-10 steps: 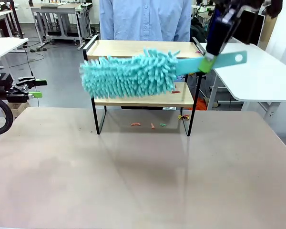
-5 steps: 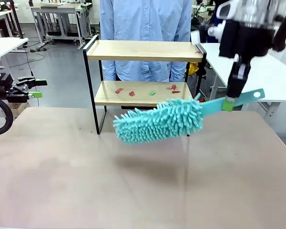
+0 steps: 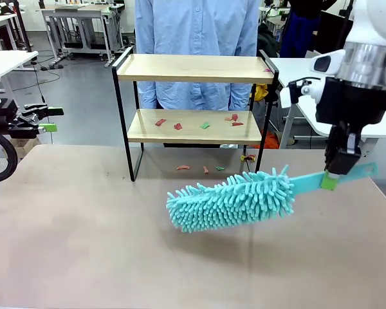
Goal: Clean the shelf.
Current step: Clean the specific section of the Shelf indicated by the human with the Duster.
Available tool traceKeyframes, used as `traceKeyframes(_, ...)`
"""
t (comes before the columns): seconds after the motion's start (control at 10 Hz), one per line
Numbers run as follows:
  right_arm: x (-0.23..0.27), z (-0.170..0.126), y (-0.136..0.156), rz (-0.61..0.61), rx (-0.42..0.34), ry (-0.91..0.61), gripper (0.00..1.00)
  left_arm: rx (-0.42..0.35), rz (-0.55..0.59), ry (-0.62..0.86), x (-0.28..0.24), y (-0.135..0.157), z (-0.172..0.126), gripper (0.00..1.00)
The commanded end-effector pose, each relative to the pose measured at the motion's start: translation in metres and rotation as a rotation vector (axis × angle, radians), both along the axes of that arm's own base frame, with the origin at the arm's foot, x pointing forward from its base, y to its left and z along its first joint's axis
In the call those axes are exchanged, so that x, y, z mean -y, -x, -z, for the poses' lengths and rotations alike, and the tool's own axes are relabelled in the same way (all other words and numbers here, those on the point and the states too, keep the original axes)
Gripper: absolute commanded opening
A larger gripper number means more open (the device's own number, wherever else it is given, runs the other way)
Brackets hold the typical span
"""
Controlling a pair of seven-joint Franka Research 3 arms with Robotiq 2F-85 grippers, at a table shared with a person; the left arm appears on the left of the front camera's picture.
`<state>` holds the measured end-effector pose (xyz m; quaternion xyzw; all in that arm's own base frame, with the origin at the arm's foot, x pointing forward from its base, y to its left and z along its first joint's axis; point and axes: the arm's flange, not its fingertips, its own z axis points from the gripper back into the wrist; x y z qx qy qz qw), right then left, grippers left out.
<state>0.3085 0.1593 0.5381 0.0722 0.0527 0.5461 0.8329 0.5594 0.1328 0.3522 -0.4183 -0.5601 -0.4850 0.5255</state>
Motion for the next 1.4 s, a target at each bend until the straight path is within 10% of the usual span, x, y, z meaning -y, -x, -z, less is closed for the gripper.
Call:
traceKeyframes(0.0,0.0005,0.0027,-0.0011,-0.029,0.045,-0.049,0.13,0.013,-0.001,0.002,0.0012,0.0024,-0.0024,1.0)
traceKeyframes(1.3,0.0,0.0,0.0,0.0,0.0,0.0,0.13,0.013,-0.001,0.002,0.0012,0.0024,-0.0024,1.0)
